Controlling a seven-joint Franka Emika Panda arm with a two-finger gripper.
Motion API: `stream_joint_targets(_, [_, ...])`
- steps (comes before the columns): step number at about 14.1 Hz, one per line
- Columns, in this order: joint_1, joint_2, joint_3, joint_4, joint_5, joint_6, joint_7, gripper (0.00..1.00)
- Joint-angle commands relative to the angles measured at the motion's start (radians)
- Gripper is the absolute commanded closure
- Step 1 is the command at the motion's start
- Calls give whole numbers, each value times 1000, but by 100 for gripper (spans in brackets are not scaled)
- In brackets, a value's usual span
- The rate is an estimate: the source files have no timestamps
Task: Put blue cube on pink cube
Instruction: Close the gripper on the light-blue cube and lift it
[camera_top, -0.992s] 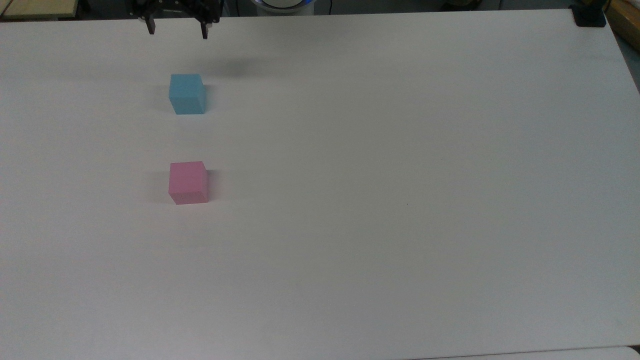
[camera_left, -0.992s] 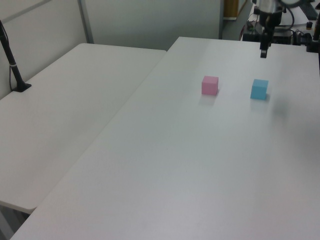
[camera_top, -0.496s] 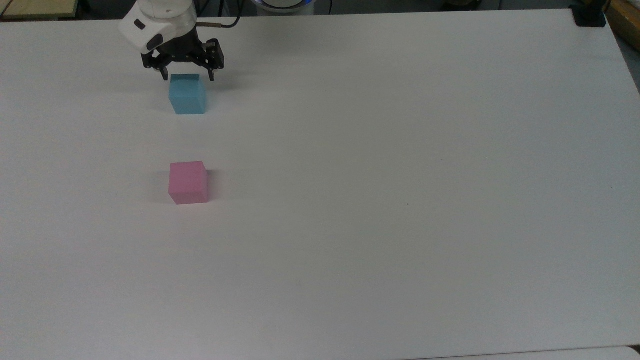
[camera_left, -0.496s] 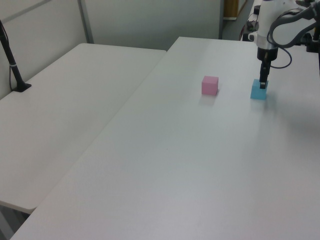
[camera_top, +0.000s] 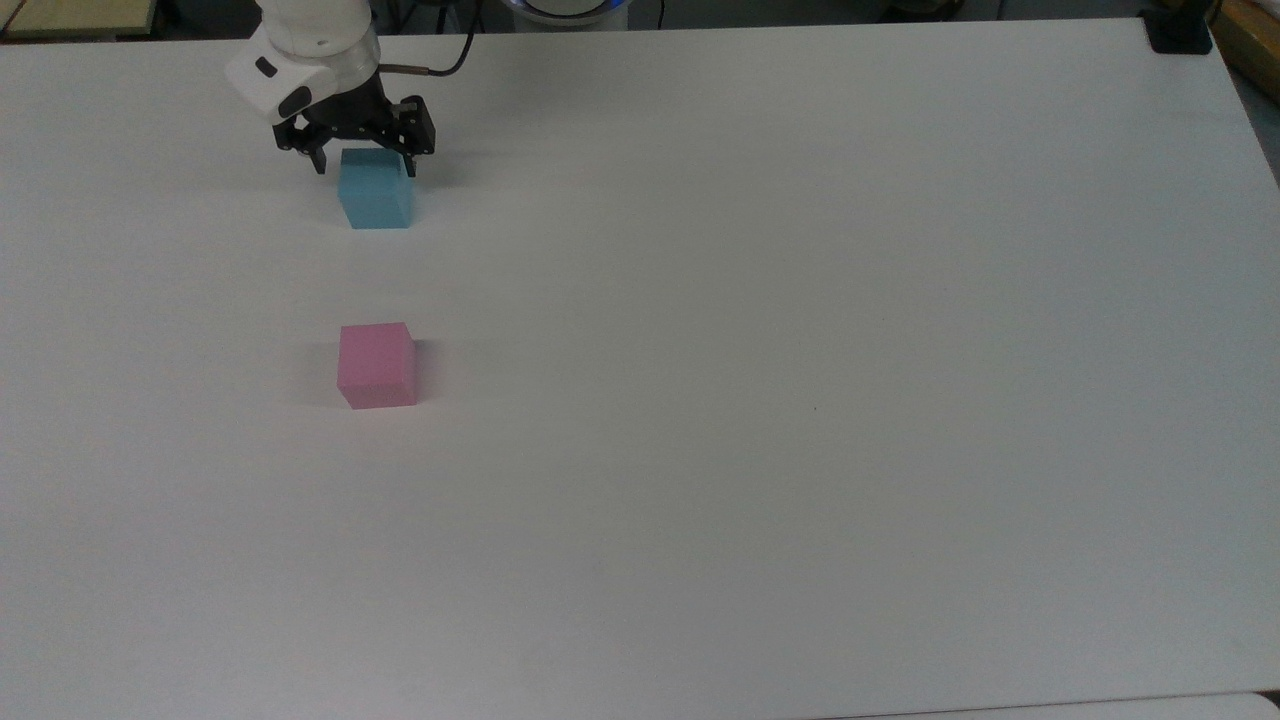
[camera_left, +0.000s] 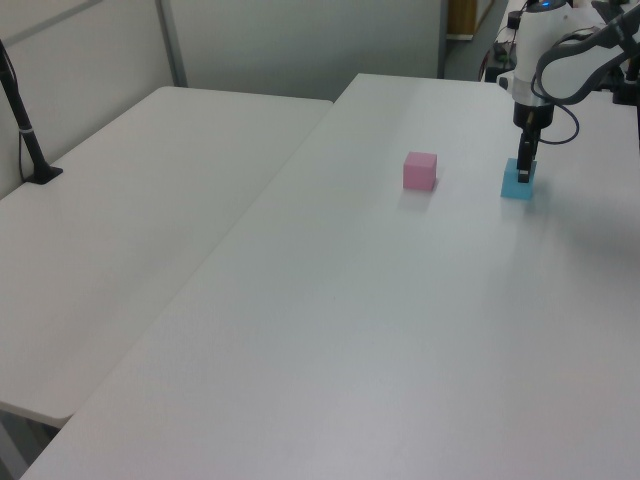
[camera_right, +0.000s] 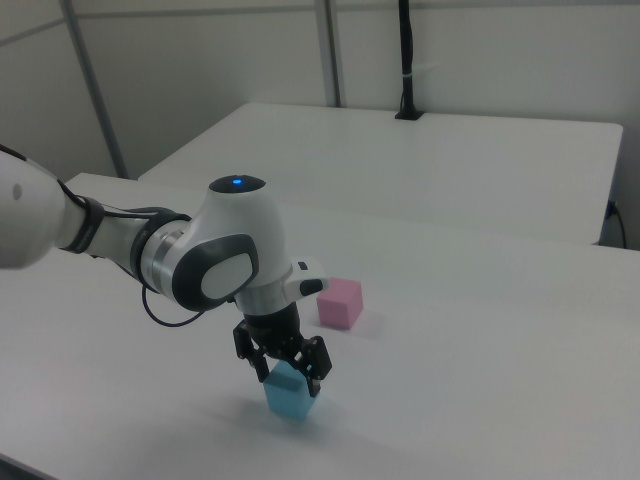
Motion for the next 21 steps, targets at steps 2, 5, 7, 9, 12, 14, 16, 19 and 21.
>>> stream_joint_targets(2, [1, 46, 2, -13, -14, 94, 10, 18])
stream_joint_targets(5, [0, 46, 0, -13, -14, 93, 7, 87])
stream_joint_targets(7, [0, 37, 0, -13, -14, 71, 6, 89])
stream_joint_targets(9, [6, -7, 2, 5, -14, -16, 0, 89])
stream_joint_targets(12, [20, -93, 8, 108, -14, -250, -22, 89])
stream_joint_targets(14, [46, -121, 11, 229, -5, -411, -25, 88])
stream_joint_targets(16, [70, -118, 10, 403, 14, -580, -25, 87])
stream_joint_targets(19, [90, -115, 11, 496, 48, -638, -23, 86])
stream_joint_targets(21, [95, -68, 11, 566, 58, -635, -11, 86])
